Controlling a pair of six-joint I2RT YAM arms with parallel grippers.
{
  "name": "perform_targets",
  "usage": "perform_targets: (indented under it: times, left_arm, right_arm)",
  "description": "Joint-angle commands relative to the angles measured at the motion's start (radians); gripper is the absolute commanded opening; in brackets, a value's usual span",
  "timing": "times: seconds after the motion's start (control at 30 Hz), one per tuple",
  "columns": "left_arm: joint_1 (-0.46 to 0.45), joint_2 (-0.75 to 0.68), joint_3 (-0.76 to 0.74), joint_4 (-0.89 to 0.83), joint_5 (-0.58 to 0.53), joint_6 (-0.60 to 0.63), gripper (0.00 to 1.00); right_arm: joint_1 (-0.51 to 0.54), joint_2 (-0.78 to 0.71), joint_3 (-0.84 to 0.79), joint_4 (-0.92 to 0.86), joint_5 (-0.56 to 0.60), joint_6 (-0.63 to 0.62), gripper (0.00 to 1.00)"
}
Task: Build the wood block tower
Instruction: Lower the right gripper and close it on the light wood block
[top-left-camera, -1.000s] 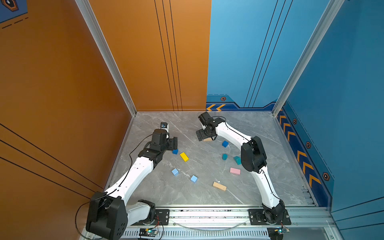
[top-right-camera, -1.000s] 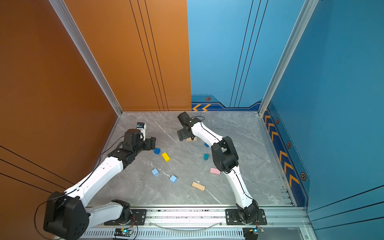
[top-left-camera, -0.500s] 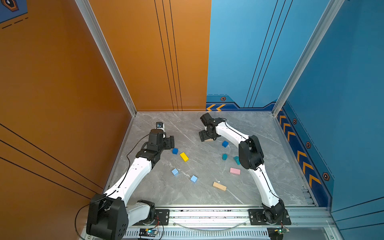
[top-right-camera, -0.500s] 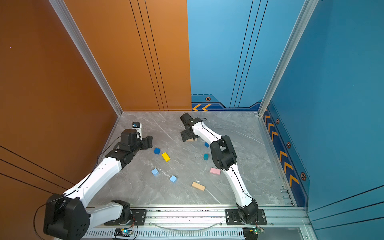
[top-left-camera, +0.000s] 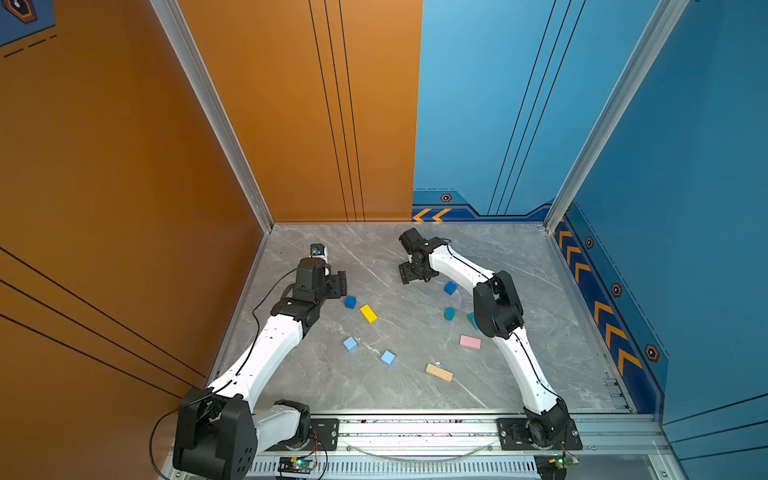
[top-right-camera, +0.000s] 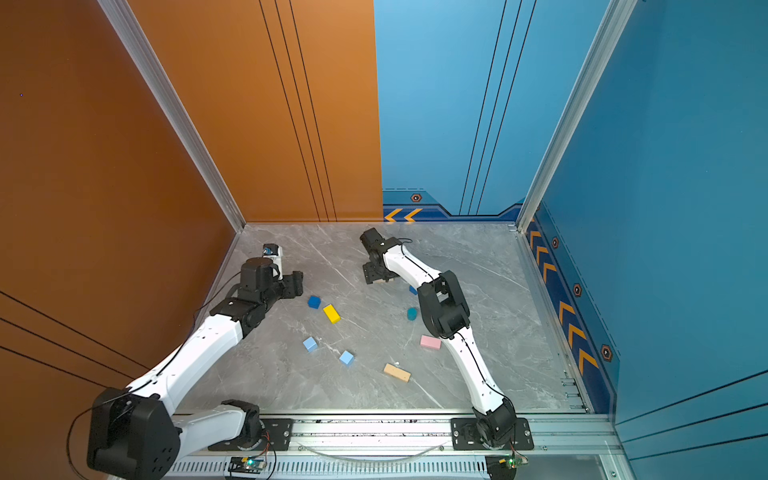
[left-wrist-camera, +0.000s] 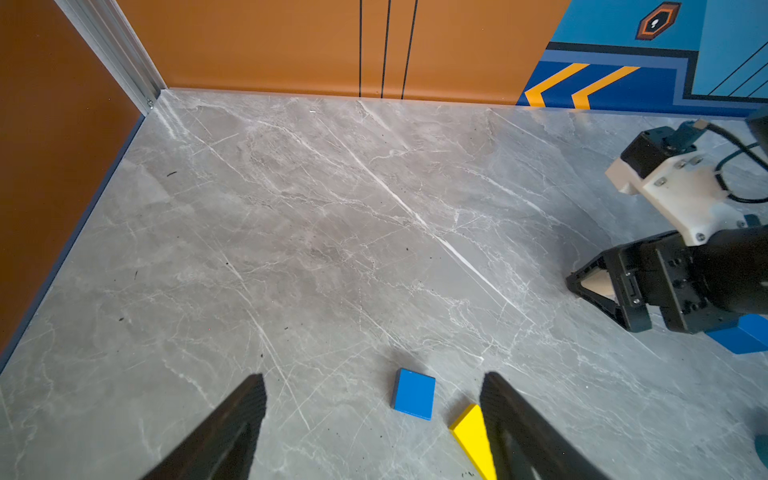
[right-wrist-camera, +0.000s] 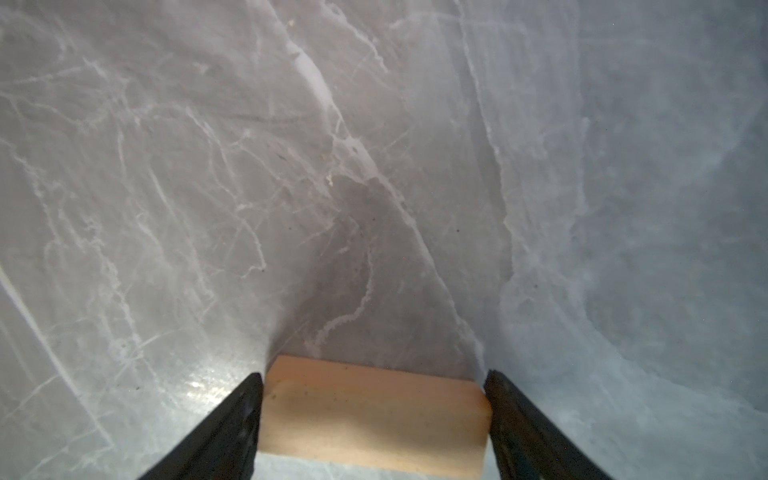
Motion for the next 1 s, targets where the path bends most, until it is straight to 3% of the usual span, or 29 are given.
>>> perform_targets:
  times: [0.0,0.13,0.3,0.97]
  left_arm:
    - [0.009,0.000,-0.013,0.001,0.019,-0.009,0.82]
    - [0.009,-0.005,-0.011,-0.003,0.020,-0.008,0.82]
    - [0.011,-0.019,-0.019,-0.006,0.022,-0.009,0.82]
    - [0.027,-0.112,-0.057,-0.018,0.036,-0.009,0.82]
  right_arm:
    - [-0.001,0.024,0.029,-0.038,-0.005,0.020,0.74]
    - [0.003,0.023,0.029,-0.066,0.005,0.026,0.62]
    - [0.018,0.013,0.010,-0.103,0.044,0.049,0.54]
    - [0.083,-0.150,-0.287,-0.039,0.069,0.252,0.55]
